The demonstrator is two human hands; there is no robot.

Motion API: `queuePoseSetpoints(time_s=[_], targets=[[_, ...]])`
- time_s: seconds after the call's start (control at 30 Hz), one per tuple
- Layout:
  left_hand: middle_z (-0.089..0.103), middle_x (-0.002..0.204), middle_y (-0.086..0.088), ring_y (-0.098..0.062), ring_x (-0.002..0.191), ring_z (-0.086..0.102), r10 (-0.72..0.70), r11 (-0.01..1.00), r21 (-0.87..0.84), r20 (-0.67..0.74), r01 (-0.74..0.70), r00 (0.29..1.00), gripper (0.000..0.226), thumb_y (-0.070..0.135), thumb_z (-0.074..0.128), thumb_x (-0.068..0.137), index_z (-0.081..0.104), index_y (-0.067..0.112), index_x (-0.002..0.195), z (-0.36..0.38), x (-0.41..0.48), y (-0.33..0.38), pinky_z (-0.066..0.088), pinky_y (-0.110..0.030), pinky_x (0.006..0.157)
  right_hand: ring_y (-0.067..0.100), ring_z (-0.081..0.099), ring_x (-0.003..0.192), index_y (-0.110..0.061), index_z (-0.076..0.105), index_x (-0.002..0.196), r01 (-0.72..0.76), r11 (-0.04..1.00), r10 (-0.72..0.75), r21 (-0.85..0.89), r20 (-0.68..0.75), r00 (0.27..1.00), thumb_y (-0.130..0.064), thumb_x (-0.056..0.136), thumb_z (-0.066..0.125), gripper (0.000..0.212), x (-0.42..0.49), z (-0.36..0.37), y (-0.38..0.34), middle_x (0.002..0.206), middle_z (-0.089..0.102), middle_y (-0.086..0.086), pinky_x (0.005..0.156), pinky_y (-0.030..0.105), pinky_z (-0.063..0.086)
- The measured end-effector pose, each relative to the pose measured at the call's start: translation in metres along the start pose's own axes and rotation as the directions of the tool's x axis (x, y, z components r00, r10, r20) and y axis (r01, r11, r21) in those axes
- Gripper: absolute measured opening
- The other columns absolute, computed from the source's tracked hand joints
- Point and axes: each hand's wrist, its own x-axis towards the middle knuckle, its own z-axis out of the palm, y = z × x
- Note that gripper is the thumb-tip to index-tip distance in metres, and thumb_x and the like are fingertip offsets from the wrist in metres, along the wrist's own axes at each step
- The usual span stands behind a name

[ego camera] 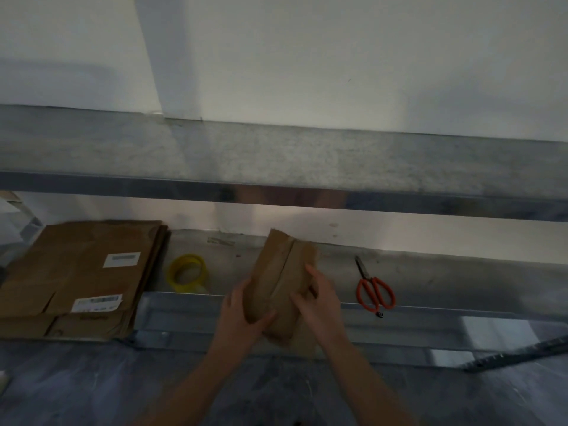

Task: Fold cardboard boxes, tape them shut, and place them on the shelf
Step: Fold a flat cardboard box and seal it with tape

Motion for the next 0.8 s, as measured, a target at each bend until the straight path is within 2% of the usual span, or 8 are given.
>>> queuePoseSetpoints(time_s=[0.1,0.17,0.23,0.3,0.43,0.53,0.63,0.8], targets=[[0.035,0.133,0.0,-0.014,0.118,0.047,0.098,0.994,0.032,0.078,-0.101,0.992,0.094,0.038,0.082,0.069,0.029,0.03,0.147,0.004,-0.004,0.005,0.047,-0.03,0.099,0.012,0.045,0.123,-0.034,0.037,0.141,0.02,1.0,-0.021,0.015,0.057,0.998,-0.029,0.079,0.079,0.074,0.011,-0.008,-0.015,0.136,0.041,-0.009,0.103,0.035,0.046],[0.035,0.137,-0.004,-0.017,0.121,0.047,0.102,0.987,0.112,0.091,-0.111,0.991,0.088,0.028,0.08,0.075,0.028,0.032,0.146,0.0,0.009,0.007,0.045,-0.032,0.103,0.017,0.044,0.128,-0.038,0.036,0.139,-0.021,0.999,0.017,0.024,0.164,0.986,-0.041,0.071,0.083,0.082,0.019,-0.011,-0.021,0.141,0.037,-0.006,0.104,0.041,0.047],[0.033,0.145,-0.004,-0.019,0.127,0.044,0.09,0.983,0.149,0.097,-0.104,0.991,0.085,0.032,0.08,0.075,0.03,0.038,0.144,-0.007,0.025,0.005,0.042,-0.035,0.106,0.02,0.036,0.136,-0.038,0.029,0.145,0.0,0.995,0.027,-0.1,0.265,0.964,-0.057,0.063,0.083,0.1,0.024,-0.015,-0.02,0.15,0.026,-0.006,0.111,0.045,0.041],[0.026,0.153,0.0,-0.019,0.133,0.038,0.097,0.967,0.219,0.159,-0.131,0.983,0.087,0.038,0.08,0.073,0.031,0.04,0.145,-0.013,0.032,0.005,0.039,-0.037,0.109,0.021,0.023,0.143,-0.033,0.02,0.152,0.103,0.965,-0.021,-0.242,0.32,0.947,-0.067,0.059,0.079,0.115,0.024,-0.017,-0.017,0.158,0.008,-0.005,0.117,0.042,0.031],[0.023,0.155,0.004,-0.018,0.135,0.037,0.12,0.941,0.298,0.154,-0.162,0.981,0.085,0.042,0.079,0.073,0.033,0.04,0.144,-0.011,0.037,0.007,0.037,-0.032,0.11,0.018,0.011,0.147,-0.032,0.019,0.152,0.23,0.922,-0.105,-0.311,0.371,0.923,-0.088,0.047,0.064,0.127,0.024,-0.023,-0.013,0.161,-0.004,-0.006,0.12,0.04,0.024],[0.025,0.154,0.004,-0.019,0.133,0.039,0.152,0.916,0.347,0.163,-0.201,0.975,0.084,0.046,0.078,0.072,0.035,0.037,0.144,-0.005,0.046,0.012,0.038,-0.033,0.109,0.013,0.013,0.145,-0.031,0.023,0.151,0.248,0.917,-0.124,-0.312,0.37,0.921,-0.095,0.046,0.059,0.127,0.032,-0.028,-0.002,0.161,-0.001,-0.006,0.119,0.044,0.029],[0.025,0.153,0.002,-0.02,0.131,0.042,0.167,0.899,0.363,0.234,-0.245,0.958,0.084,0.048,0.078,0.072,0.036,0.032,0.143,-0.005,0.051,0.012,0.041,-0.036,0.107,0.005,0.009,0.14,-0.034,0.019,0.151,0.251,0.916,-0.126,-0.314,0.368,0.921,-0.097,0.046,0.053,0.127,0.032,-0.031,0.0,0.162,-0.005,-0.006,0.119,0.04,0.027],[0.014,0.157,0.003,-0.014,0.137,0.03,0.217,0.895,0.315,0.313,-0.317,0.925,0.106,0.079,0.058,0.06,0.023,0.034,0.148,-0.022,0.049,-0.003,0.034,-0.031,0.112,0.021,0.011,0.149,-0.037,0.01,0.154,0.347,0.862,-0.236,-0.37,0.312,0.92,-0.093,0.058,0.049,0.118,0.018,-0.021,0.007,0.163,-0.008,-0.006,0.119,0.041,0.026]])
